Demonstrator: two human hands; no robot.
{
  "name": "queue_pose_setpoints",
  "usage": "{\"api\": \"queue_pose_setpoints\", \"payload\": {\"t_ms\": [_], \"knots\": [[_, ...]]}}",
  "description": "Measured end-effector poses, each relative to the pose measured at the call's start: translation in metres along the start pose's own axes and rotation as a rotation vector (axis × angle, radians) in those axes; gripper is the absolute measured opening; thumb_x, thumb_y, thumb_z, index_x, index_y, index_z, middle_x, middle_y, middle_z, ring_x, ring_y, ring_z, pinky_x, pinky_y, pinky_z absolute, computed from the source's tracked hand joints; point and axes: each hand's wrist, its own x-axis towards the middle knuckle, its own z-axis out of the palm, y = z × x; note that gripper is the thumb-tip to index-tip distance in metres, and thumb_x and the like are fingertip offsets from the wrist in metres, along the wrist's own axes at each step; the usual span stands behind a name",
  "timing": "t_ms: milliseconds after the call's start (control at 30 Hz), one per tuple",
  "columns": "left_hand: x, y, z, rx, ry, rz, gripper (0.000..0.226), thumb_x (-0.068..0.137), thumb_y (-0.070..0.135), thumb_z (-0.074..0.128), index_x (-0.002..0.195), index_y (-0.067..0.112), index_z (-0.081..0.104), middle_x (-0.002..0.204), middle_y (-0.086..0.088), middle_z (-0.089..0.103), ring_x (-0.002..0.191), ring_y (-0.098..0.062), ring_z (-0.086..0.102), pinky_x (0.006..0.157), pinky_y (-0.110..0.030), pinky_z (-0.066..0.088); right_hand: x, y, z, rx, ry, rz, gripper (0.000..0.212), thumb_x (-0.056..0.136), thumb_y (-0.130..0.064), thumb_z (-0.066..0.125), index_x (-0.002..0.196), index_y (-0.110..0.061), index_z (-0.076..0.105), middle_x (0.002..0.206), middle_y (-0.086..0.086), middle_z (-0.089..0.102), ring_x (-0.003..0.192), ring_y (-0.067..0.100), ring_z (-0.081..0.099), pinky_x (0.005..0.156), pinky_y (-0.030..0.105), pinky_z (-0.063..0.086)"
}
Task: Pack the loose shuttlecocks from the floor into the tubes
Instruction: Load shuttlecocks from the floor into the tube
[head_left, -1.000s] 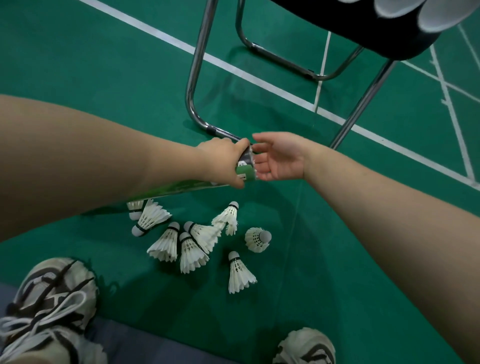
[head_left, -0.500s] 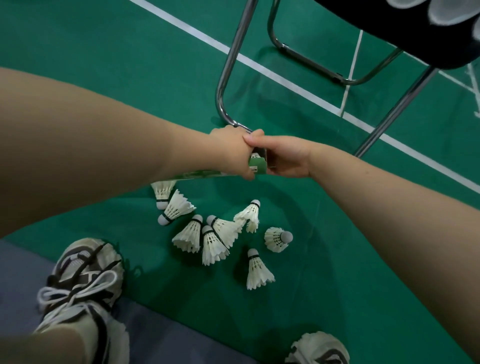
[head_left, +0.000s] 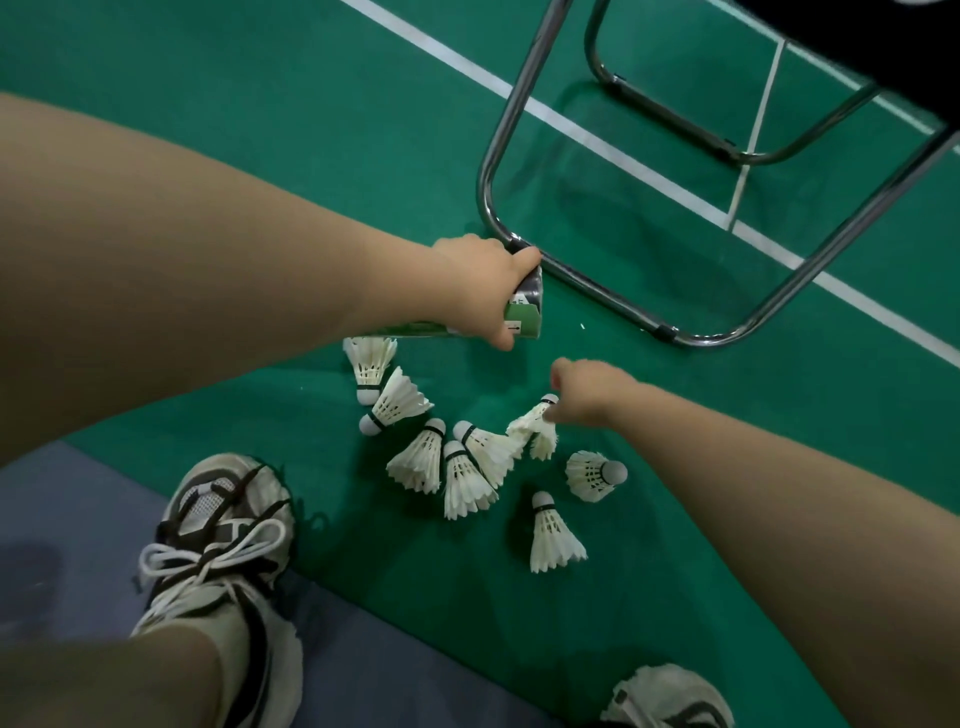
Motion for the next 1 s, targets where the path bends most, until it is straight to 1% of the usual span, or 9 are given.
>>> {"api": "queue_pose_setpoints", "payload": {"t_ms": [100,200,367,467,567,667,733,900,1000], "knots": [[-0.002,-0.001,0.0,0.0,0.004,-0.007,0.075,0.072,0.052,0.071,0.127,0.018,0.033,0.09,-0.005,0.045,0.085,-0.028,0.052,0.064,-0.037,0.046,0.002,-0.019,0.033,-0.071,0.004,-0.051,0.067,0.085,-0.03,0.057,0.144,-0.024,0.025,0.136,0.01,0.038,0.11,0.032,0.053,0.081,0.036,0.05],[-0.004,-0.002,0.002,0.012,-0.014,-0.009,0.077,0.072,0.053,0.071,0.128,0.018,0.032,0.091,-0.006,0.046,0.086,-0.029,0.053,0.065,-0.038,0.049,0.005,-0.028,0.053,-0.09,-0.015,0.0,0.065,0.09,-0.01,0.042,0.148,-0.027,0.017,0.153,0.011,0.019,0.123,0.037,0.047,0.082,0.038,0.048],[-0.005,-0.006,0.0,-0.005,-0.014,-0.009,0.073,0.073,0.051,0.071,0.126,0.018,0.033,0.089,-0.005,0.047,0.085,-0.028,0.054,0.065,-0.037,0.049,0.011,-0.012,0.048,0.031,0.099,0.107,0.029,0.088,-0.002,0.046,0.116,-0.009,0.051,0.109,0.01,0.058,0.096,0.028,0.059,0.076,0.037,0.051],[-0.003,-0.008,-0.003,-0.012,-0.008,-0.017,0.073,0.074,0.05,0.071,0.127,0.017,0.032,0.085,-0.004,0.045,0.082,-0.027,0.053,0.062,-0.036,0.047,0.015,0.014,0.027,0.266,0.291,0.181,0.026,0.089,0.002,0.041,0.108,-0.006,0.055,0.09,0.009,0.059,0.081,0.025,0.057,0.072,0.034,0.051],[-0.002,-0.009,-0.002,-0.022,-0.009,-0.022,0.071,0.074,0.05,0.071,0.125,0.018,0.034,0.079,-0.002,0.043,0.079,-0.026,0.053,0.06,-0.035,0.047,0.013,0.038,-0.008,0.523,0.393,0.155,0.016,0.091,-0.006,0.042,0.094,-0.008,0.058,0.083,0.011,0.059,0.069,0.025,0.053,0.056,0.026,0.043],[-0.001,-0.01,-0.001,-0.019,-0.02,-0.025,0.07,0.074,0.05,0.071,0.123,0.017,0.035,0.079,-0.002,0.045,0.078,-0.026,0.055,0.06,-0.036,0.049,0.003,0.047,-0.043,0.919,0.359,0.08,0.012,0.091,-0.012,0.052,0.09,-0.008,0.063,0.081,0.011,0.063,0.066,0.023,0.061,0.061,0.032,0.057],[-0.001,-0.007,-0.002,-0.018,-0.027,-0.026,0.069,0.074,0.05,0.071,0.122,0.017,0.035,0.079,-0.002,0.046,0.077,-0.025,0.055,0.059,-0.035,0.048,-0.009,0.048,-0.064,1.137,0.252,0.004,0.008,0.091,-0.009,0.055,0.087,-0.011,0.062,0.079,0.008,0.063,0.062,0.014,0.06,0.055,0.02,0.053],[0.001,0.003,-0.004,-0.084,0.001,0.01,0.072,0.072,0.05,0.071,0.125,0.017,0.035,0.077,0.0,0.044,0.072,-0.022,0.052,0.056,-0.034,0.043,-0.021,0.037,-0.092,1.224,0.12,-0.097,0.019,0.091,-0.008,0.054,0.104,-0.016,0.064,0.077,0.0,0.058,0.06,0.006,0.05,0.054,0.016,0.042],[0.003,0.006,-0.003,-0.151,0.007,0.019,0.071,0.073,0.048,0.071,0.125,0.016,0.035,0.076,-0.003,0.052,0.065,-0.018,0.053,0.051,-0.03,0.042,-0.015,0.03,-0.086,1.267,0.132,-0.074,0.021,0.09,-0.006,0.051,0.093,-0.021,0.066,0.072,0.0,0.05,0.059,0.008,0.038,0.048,0.015,0.036]]}}
